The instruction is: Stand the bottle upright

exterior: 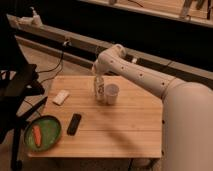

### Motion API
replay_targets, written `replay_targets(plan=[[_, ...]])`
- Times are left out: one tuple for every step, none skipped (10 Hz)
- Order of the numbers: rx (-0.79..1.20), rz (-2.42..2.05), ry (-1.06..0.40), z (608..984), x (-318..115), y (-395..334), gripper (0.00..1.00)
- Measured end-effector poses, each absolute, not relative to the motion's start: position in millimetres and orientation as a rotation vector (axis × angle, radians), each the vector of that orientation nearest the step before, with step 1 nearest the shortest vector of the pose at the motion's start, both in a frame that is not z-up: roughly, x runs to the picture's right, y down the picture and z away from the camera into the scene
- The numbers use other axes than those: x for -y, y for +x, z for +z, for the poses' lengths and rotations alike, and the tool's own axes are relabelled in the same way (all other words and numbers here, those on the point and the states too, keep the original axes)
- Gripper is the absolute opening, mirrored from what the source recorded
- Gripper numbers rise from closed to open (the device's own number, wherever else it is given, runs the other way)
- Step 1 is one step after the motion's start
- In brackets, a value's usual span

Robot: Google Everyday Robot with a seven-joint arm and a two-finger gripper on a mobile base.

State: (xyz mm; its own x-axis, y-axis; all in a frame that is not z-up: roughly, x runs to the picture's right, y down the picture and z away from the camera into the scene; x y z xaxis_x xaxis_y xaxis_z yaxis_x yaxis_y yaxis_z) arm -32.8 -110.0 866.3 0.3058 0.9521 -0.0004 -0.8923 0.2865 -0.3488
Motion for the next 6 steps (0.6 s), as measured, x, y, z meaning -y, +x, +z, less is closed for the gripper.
replay_targets(plan=[[0.233,1.249,-0.303,865.6,112.0,-33.9,0.66],[0.244,1.25,-0.298,865.4,113.9,-36.5,0.75],[0.25,1.255,-0.293,865.1,116.1,-36.0,0.8],[0.251,1.259,-0.29,865.2,116.8,-34.2,0.8],[0.254,1.261,-0.289,864.8,118.4,-34.4,0.79],[0.257,1.254,-0.302,866.4,117.7,-34.4,0.72]])
